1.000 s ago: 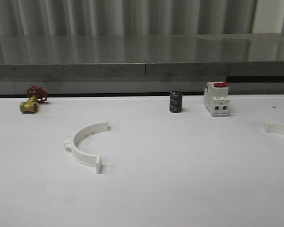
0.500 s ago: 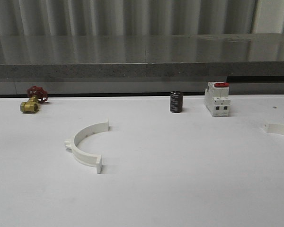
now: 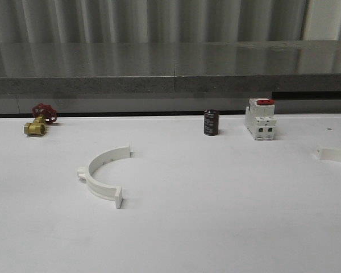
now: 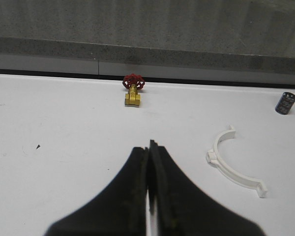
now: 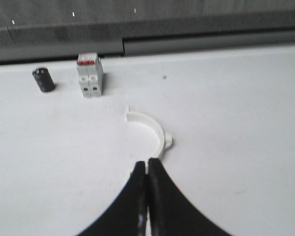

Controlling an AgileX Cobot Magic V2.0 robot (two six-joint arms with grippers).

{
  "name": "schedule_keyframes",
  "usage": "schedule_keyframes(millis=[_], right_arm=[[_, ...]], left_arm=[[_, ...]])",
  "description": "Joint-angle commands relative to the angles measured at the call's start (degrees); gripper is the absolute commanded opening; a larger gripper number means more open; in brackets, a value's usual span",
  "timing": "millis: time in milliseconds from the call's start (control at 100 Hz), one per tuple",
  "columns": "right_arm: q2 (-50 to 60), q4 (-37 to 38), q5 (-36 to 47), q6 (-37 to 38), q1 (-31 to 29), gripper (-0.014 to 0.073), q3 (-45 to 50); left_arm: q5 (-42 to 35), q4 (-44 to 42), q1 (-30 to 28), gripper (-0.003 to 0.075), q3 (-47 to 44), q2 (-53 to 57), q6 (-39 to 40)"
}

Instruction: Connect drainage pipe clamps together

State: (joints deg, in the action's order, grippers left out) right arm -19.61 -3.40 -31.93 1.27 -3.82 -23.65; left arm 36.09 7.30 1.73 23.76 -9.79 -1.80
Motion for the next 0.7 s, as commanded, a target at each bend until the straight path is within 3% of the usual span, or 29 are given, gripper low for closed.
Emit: schedule_keyframes(millis=[0,60,210,260,690], right_arm=[[-8.48,-0.05,-1.04,-0.32,0.17,0.0006,-5.34],[-13.34,-0.05,-2.15,-0.32,0.17,0.0101,-8.01],[-24.20,0.01,-2.01,-0.32,0.17,0.0457,-13.19],[-26.91,0.13,-1.94,-0.32,0.17,0.0521,-14.86],[-54.56,-0.11,-13.35,3.00,-2.77,0.0531,-30.24]], left_arm=[[-4.63,0.19,-0.12,-0.0021,1.25,-0.55,-0.05],[-4.23,0.19,-0.12,-0.0021,1.25,-0.55,-0.05],[-4.23,0.19,-0.12,-0.0021,1.25,-0.55,-0.05],[-4.23,0.19,-0.12,-0.0021,1.25,-0.55,-0.05],[-4.23,0.19,-0.12,-0.0021,1.25,-0.55,-0.05]])
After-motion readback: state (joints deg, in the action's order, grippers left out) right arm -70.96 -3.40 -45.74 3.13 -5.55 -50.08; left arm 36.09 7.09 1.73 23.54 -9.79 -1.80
